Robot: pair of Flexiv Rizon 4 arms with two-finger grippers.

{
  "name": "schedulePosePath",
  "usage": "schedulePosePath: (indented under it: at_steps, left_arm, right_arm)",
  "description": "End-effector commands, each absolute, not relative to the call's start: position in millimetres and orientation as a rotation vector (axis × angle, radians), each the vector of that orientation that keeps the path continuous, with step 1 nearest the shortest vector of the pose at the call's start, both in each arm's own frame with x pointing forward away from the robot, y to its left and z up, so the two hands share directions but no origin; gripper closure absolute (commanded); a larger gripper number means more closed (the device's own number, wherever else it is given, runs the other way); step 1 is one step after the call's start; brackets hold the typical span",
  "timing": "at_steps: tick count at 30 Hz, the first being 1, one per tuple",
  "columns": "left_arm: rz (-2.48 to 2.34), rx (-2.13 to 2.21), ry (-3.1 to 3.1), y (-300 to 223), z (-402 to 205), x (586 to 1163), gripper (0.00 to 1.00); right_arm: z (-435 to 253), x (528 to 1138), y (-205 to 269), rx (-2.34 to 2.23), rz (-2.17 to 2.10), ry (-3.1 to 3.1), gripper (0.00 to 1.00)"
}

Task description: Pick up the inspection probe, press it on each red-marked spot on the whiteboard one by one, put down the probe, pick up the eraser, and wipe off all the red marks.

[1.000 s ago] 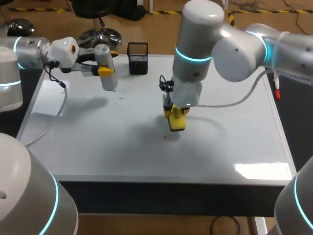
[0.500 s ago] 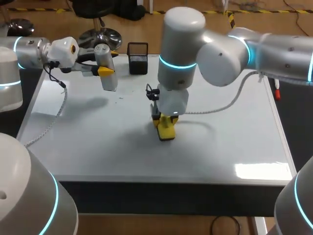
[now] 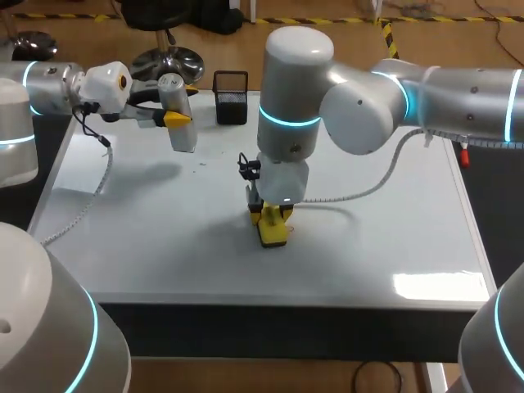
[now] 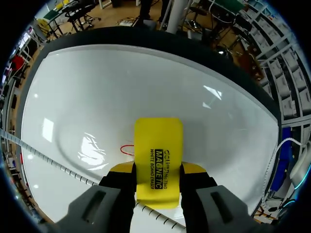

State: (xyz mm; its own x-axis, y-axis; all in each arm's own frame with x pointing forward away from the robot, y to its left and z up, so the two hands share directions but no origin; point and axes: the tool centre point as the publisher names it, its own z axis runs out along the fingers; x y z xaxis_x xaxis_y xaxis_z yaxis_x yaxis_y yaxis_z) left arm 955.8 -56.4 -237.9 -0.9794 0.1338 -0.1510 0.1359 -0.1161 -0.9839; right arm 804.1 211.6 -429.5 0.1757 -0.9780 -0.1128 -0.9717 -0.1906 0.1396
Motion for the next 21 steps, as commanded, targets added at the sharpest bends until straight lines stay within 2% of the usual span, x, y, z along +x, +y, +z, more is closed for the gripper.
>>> schedulePosePath:
  at_steps: [1, 21]
  left_arm:
    - [-2.322, 0.319, 2.087, -56.2, -236.7, 954.9, 1.00]
    - [-2.322, 0.319, 2.087, -56.2, -236.7, 954.9, 1.00]
  right_arm:
    - [-434.3, 804.3, 212.7, 2.378, -0.270, -1.968, 1.00]
    - [-457.1, 814.5, 166.8, 2.276, -0.219, -2.010, 1.00]
